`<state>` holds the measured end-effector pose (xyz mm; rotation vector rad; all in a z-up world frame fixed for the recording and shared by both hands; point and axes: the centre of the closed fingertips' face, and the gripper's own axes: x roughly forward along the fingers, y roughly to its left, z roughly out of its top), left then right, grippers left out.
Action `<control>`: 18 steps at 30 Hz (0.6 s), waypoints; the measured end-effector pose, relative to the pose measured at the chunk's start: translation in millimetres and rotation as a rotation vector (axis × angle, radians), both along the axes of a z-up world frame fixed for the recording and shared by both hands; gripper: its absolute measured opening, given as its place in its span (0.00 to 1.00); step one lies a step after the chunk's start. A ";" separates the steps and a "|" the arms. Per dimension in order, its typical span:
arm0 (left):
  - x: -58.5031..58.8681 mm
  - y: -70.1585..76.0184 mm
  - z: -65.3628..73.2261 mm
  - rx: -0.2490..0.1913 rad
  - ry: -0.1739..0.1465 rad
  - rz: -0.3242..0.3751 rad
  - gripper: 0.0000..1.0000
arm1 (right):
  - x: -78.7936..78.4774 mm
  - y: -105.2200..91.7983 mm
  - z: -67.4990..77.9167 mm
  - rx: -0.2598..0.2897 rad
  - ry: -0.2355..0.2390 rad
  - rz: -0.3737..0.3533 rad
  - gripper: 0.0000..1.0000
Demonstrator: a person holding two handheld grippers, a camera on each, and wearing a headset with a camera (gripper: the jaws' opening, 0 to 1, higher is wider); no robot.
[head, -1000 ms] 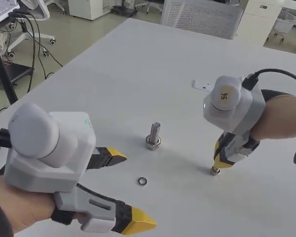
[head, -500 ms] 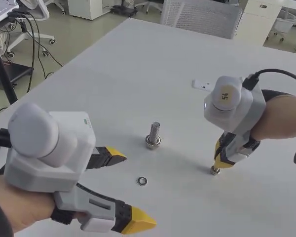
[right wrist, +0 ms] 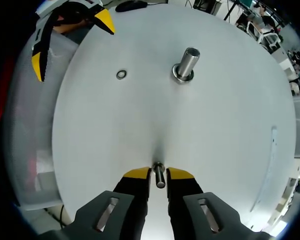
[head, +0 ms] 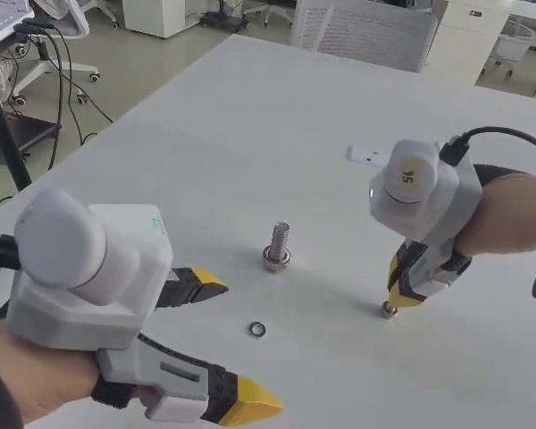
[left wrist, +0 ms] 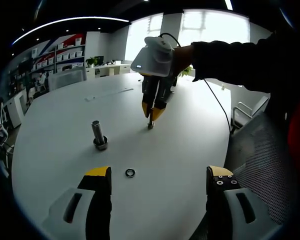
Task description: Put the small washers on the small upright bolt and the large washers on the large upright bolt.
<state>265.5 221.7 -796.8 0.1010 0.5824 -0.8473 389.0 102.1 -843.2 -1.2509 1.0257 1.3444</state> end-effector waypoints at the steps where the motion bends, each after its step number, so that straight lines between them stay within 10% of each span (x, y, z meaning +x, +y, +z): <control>1: 0.0 -0.2 0.0 0.000 0.000 -0.001 0.77 | 0.5 -0.2 0.1 0.000 0.001 0.000 0.15; 18: 3.1 -1.5 1.1 0.002 -0.002 -0.005 0.77 | 1.7 -6.0 3.9 0.015 -0.011 -0.018 0.27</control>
